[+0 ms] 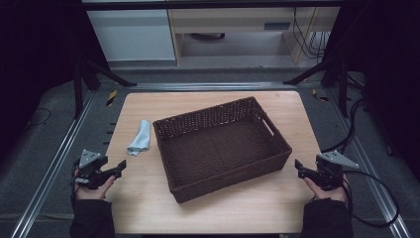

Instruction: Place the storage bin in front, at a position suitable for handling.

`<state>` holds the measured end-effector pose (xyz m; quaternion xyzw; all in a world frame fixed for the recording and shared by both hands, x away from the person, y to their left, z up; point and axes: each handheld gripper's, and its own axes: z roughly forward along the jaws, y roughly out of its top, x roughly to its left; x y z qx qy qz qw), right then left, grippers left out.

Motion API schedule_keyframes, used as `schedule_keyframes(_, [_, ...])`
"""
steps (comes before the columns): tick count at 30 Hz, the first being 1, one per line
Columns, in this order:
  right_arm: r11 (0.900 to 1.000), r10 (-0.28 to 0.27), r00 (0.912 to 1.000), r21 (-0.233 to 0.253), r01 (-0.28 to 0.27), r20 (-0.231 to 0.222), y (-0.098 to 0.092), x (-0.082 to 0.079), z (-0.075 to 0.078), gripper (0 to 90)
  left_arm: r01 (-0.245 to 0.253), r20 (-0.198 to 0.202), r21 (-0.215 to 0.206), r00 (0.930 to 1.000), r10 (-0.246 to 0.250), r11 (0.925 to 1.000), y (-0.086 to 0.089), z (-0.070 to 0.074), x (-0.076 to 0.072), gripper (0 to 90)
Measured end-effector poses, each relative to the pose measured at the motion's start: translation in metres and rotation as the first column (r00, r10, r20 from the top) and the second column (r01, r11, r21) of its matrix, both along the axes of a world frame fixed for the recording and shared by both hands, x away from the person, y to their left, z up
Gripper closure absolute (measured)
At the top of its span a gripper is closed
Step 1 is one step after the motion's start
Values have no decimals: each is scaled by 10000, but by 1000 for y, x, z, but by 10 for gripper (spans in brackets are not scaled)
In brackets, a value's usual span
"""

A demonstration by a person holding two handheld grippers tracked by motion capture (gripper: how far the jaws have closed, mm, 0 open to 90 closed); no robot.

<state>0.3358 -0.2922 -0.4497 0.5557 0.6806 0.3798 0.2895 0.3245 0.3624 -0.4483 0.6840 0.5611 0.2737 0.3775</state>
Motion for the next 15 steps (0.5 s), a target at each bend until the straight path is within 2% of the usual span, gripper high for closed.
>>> schedule_keyframes(6, [9998, -66, 9995, 208, 59, 316, -6, -4, 9, 270, 34, 271, -211, 9996, -28, 9998, -1, 5, -4, 252])
schedule_keyframes(11, [9999, 41, 9978, 109, -48, 657, -4, -6, 19, 304, 219, 383, -330, 9991, -206, 9992, -3, 10, -3, 253])
schedule_keyframes(12, [9995, 177, 9957, 258, -201, 907, -3, -6, 25, 335, 307, 428, -340, 9987, -293, 9989, -5, 12, -3, 253])
schedule_keyframes(14, [9992, 229, 9951, 307, -260, 959, -3, -6, 27, 345, 406, 551, -367, 9977, -385, 9985, -8, 15, -4, 253])
schedule_keyframes(15, [9979, 405, 9933, 452, -456, 1081, -1, -7, 32, 366, 519, 668, -487, 9966, -486, 9975, -10, 19, -6, 260])
